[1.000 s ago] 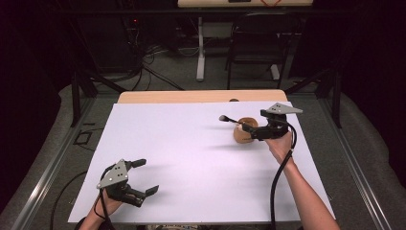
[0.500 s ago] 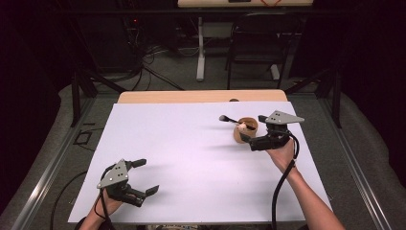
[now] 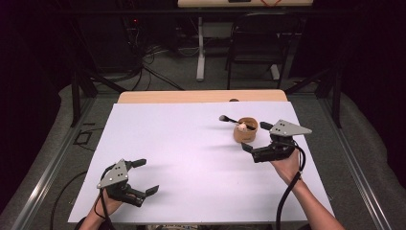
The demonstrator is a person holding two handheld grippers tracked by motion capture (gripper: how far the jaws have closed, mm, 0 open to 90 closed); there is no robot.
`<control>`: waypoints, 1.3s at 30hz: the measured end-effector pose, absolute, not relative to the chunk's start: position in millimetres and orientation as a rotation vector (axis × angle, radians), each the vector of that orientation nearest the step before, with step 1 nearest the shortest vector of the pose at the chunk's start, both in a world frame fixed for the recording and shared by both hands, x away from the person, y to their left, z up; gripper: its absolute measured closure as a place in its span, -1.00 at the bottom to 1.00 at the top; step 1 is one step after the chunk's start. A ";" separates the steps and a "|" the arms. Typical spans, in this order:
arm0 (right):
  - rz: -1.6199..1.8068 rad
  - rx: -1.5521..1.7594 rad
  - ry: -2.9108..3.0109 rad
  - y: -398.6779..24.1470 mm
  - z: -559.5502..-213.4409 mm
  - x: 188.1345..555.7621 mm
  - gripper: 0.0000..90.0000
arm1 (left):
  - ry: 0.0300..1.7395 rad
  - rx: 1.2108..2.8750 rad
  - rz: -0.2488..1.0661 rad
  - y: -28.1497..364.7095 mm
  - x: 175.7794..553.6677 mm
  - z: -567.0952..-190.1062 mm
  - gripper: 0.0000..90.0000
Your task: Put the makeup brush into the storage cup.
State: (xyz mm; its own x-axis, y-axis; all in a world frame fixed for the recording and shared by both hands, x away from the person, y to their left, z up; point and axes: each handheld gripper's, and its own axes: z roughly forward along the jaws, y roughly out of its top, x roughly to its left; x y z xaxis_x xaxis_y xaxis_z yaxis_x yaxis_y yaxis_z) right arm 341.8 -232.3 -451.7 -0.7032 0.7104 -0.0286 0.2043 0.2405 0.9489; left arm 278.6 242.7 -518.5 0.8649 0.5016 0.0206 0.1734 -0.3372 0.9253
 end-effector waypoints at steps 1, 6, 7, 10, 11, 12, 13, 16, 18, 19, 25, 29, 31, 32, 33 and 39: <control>1.475 0.831 2.055 -232.6 -451.8 338.9 -1.00 | 0.502 1.912 0.363 242.6 278.4 -518.6 -0.99; 1.480 0.818 2.045 -234.9 -452.5 326.1 -1.00 | 0.499 1.914 0.364 242.6 278.6 -518.5 -0.99; 1.476 0.816 2.045 -235.3 -452.8 323.6 -1.00 | 0.499 1.914 0.365 242.5 278.7 -518.5 -0.99; 1.471 0.806 2.041 -236.7 -454.5 316.8 -1.00 | 0.500 1.915 0.365 242.5 278.8 -518.6 -0.99; 1.475 0.806 2.037 -237.1 -455.4 314.5 -1.00 | 0.500 1.914 0.365 242.5 278.8 -518.6 -0.99; 1.472 0.806 2.042 -237.6 -456.2 312.2 -1.00 | 0.500 1.913 0.364 242.5 278.8 -518.6 -0.99; 1.470 0.802 2.039 -237.8 -457.4 310.0 -1.00 | 0.500 1.914 0.364 242.4 278.9 -518.6 -0.99; 1.456 0.792 2.042 -239.3 -460.9 304.0 -1.00 | 0.500 1.913 0.364 242.5 279.0 -518.6 -0.99; 1.456 0.793 2.043 -241.6 -463.2 300.4 -1.00 | 0.498 1.914 0.363 242.4 279.0 -518.6 -0.99; 1.455 0.794 2.040 -243.0 -464.3 298.8 -1.00 | 0.499 1.913 0.363 242.4 279.1 -518.6 -0.99; 1.420 0.805 2.006 -250.5 -471.2 287.3 -1.00 | 0.494 1.912 0.357 242.3 279.6 -518.8 -0.99; 1.422 0.802 2.008 -251.6 -472.7 285.5 -1.00 | 0.494 1.911 0.357 242.2 279.7 -518.7 -0.99; 1.426 0.788 2.049 -256.0 -484.5 274.8 -1.00 | 0.494 1.911 0.357 242.2 279.7 -518.7 -0.99; 1.426 0.788 2.049 -256.0 -484.5 274.8 -1.00 | 0.494 1.911 0.357 242.2 279.7 -518.7 -0.99; 1.426 0.788 2.049 -256.0 -484.5 274.8 -1.00 | 0.494 1.911 0.357 242.2 279.7 -518.7 -0.99; 1.412 0.779 2.127 -256.6 -494.1 269.3 -1.00 | 0.494 1.911 0.357 242.3 279.9 -518.8 -0.99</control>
State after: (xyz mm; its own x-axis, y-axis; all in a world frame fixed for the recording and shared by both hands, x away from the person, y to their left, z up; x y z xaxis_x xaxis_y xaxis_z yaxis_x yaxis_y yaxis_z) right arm 269.3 -256.6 -494.1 -0.7295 0.6803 -0.0708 0.1988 0.3100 0.9297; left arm 279.9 242.3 -518.8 0.8686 0.4952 0.0176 0.1725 -0.3355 0.9261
